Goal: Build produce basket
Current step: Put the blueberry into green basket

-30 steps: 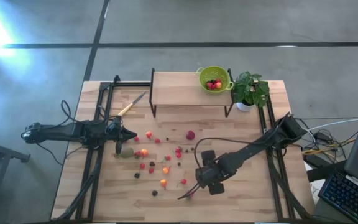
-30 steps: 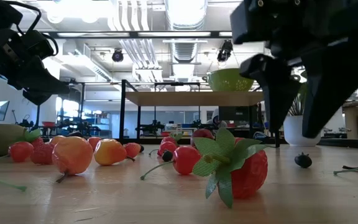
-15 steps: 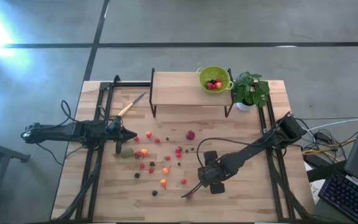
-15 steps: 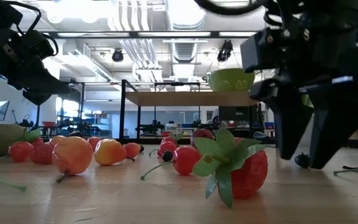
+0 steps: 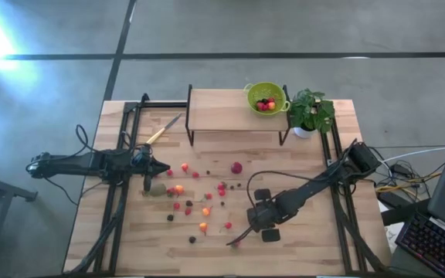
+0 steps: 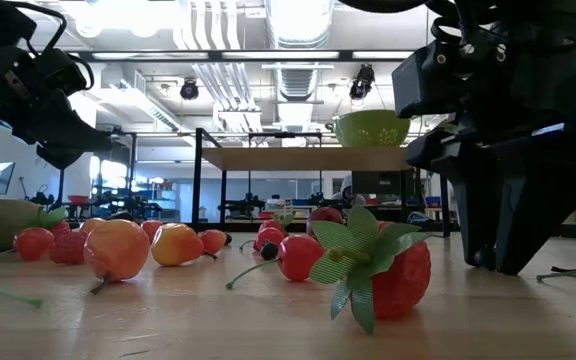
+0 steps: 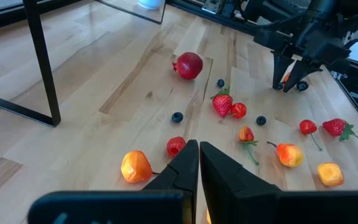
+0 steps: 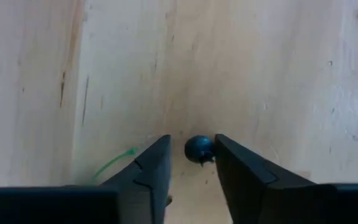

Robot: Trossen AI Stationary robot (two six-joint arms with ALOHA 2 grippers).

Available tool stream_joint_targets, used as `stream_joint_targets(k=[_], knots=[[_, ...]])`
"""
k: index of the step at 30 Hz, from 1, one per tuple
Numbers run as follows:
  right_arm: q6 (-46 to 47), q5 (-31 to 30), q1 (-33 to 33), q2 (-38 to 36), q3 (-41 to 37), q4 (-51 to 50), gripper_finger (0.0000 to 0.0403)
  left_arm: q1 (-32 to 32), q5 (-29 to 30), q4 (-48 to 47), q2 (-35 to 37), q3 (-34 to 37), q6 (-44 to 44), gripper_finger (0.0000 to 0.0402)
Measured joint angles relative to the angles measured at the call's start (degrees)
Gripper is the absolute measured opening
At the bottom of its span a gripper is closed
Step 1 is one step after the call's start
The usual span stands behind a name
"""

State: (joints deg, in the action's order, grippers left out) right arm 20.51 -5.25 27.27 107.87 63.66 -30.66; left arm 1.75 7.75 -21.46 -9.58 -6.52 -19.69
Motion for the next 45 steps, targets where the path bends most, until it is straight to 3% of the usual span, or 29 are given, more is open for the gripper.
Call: stream_joint_targets(k=[8, 20, 29, 37, 45], knots=[[-1.2, 0.4, 0.0, 0.2, 0.9, 0.0, 0.0041, 0.0, 0.0, 0.0, 0.0, 0.0, 0.0, 0.0021], [-5.0, 0.7, -0.1, -1.3, 1.9, -1.8, 0.0055, 0.0, 0.0, 0.0, 0.0, 0.0, 0.0, 0.0021], [-8.8, -2.7, -3.1, -8.9, 5.4, -12.4, 0.0046, 0.0, 0.0, 0.0, 0.0, 0.0, 0.0, 0.0021], [-13.9, -5.5, -11.9, -20.3, 6.2, -15.8, 0.005, 0.0, 0.0, 0.0, -0.1, 0.0, 0.0, 0.0021], [-17.8, -5.5, -26.8, -30.3, 6.2, -14.9, 0.0051, 0.0, 0.0, 0.0, -0.2, 0.0, 0.0, 0.0021]])
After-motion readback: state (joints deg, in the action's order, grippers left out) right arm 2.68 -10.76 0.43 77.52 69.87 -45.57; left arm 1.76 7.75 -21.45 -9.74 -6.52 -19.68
